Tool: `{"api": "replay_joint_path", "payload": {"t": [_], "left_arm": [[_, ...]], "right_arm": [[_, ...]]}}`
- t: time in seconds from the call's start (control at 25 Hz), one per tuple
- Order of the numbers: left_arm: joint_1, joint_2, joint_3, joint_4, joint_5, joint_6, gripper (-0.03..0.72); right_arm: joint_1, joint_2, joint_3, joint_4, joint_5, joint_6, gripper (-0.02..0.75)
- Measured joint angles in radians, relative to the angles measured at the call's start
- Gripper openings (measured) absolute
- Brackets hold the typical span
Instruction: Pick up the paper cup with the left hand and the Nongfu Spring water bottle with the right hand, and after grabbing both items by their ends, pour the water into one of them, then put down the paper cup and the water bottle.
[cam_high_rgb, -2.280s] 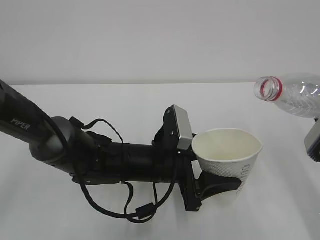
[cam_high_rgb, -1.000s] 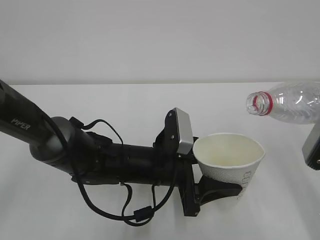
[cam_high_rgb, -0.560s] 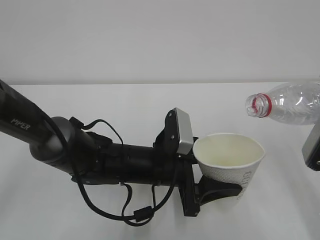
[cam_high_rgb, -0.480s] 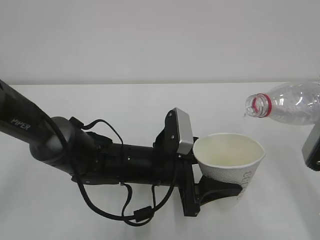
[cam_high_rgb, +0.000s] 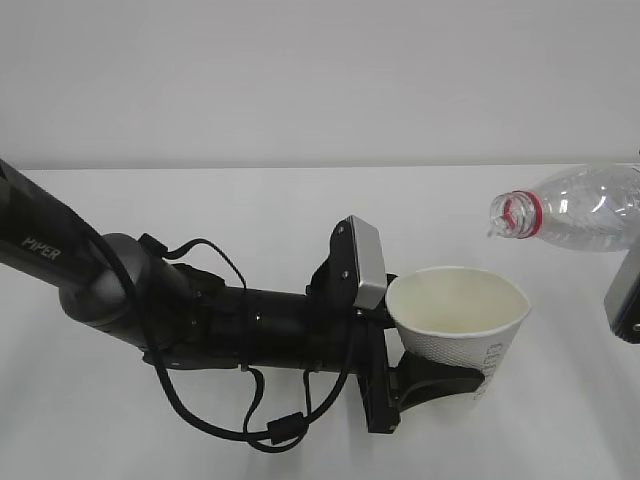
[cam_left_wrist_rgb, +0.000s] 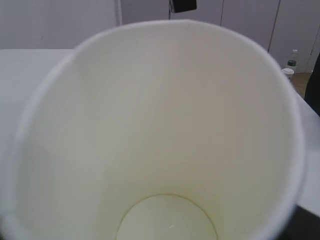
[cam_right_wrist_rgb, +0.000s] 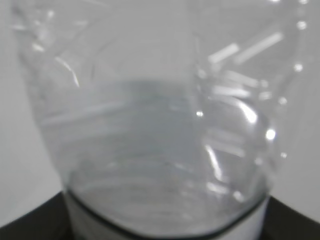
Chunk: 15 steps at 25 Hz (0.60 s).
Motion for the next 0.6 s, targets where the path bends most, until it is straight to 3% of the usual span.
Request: {"api": "replay_joint_path", "payload": {"t": [0.6], "left_arm": [[0.000, 0.000, 0.000, 0.000, 0.008, 0.000, 0.503]], "right_arm": [[0.000, 0.000, 0.000, 0.000, 0.000, -0.002, 0.440]]}}
